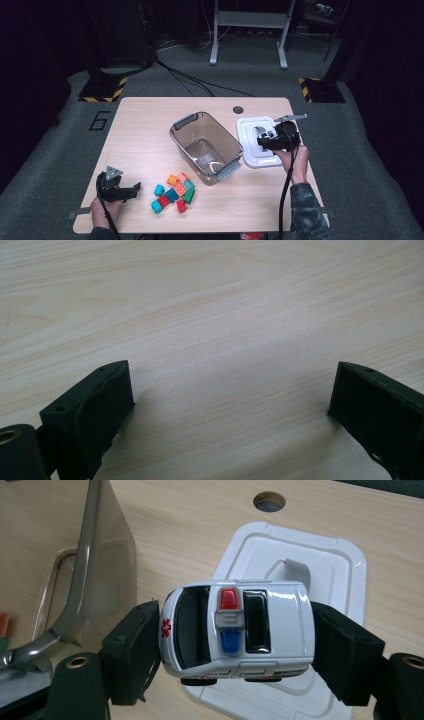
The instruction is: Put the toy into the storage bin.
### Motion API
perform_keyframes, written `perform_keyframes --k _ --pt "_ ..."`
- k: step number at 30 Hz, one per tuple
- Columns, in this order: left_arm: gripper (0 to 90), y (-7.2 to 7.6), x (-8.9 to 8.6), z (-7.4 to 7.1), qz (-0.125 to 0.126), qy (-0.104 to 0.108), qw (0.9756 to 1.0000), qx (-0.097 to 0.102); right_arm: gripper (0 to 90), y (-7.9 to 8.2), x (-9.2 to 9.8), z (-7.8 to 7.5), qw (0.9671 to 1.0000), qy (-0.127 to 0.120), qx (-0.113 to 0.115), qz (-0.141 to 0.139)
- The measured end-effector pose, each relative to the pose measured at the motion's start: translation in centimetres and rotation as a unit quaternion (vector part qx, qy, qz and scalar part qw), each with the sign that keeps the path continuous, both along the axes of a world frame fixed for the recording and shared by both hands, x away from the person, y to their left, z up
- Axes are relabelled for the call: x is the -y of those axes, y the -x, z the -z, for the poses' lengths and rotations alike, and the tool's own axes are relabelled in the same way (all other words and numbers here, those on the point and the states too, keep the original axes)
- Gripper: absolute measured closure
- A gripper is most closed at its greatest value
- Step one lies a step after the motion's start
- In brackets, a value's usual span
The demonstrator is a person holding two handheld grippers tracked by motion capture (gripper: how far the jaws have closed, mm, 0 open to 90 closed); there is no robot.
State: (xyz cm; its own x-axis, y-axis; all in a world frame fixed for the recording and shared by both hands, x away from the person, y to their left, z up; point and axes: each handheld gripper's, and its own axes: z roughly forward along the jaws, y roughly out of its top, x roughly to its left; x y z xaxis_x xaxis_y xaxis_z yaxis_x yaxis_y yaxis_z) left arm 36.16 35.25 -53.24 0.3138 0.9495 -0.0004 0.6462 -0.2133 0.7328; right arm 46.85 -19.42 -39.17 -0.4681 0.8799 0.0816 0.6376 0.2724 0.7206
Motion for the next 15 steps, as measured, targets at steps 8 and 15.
perform_keyframes --k 8,15 --pt "3.7 0.0 0.0 0.0 0.000 0.000 1.0000 0.000 25.1 -1.1 -1.6 -1.8 0.9998 0.000 0.012 -0.013" --pt "3.6 0.0 0.0 0.0 0.000 0.000 1.0000 0.000 25.1 -1.4 -4.2 -3.3 0.9991 0.009 0.020 -0.037"
